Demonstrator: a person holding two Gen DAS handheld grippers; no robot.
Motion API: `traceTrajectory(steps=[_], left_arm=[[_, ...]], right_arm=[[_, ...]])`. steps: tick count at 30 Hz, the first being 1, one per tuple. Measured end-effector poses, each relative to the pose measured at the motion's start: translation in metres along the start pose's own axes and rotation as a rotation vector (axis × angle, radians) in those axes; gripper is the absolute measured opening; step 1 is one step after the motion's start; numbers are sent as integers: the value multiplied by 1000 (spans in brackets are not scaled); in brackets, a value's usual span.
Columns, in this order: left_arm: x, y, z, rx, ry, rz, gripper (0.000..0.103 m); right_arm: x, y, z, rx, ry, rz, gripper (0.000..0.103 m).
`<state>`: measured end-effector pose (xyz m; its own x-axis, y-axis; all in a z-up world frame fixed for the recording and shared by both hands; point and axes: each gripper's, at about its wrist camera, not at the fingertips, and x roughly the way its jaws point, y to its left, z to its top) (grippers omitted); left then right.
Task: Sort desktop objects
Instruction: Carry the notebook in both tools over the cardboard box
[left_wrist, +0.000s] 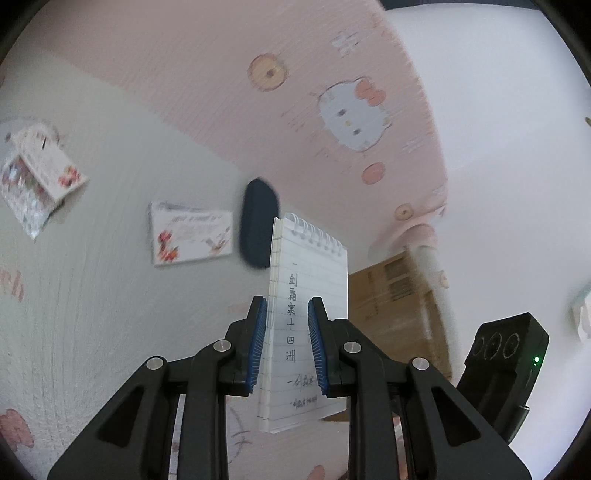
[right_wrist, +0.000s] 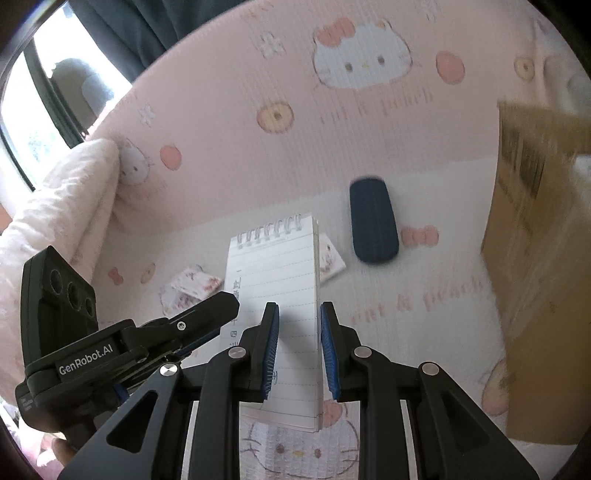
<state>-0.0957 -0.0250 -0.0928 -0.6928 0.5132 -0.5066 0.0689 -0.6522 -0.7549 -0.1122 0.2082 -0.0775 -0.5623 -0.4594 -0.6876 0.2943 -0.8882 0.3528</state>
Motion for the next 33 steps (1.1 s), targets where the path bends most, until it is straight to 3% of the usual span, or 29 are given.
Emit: traceTrajectory(steps=[18,33], left_arm=[[-47,-88,8,140,-116,-54,25],[2,-148,-13,202,-51,-67,25]], right_arm=[[-97,26,34,-73,-195,30,20],[-138,-39,40,-9,-232,0,20]])
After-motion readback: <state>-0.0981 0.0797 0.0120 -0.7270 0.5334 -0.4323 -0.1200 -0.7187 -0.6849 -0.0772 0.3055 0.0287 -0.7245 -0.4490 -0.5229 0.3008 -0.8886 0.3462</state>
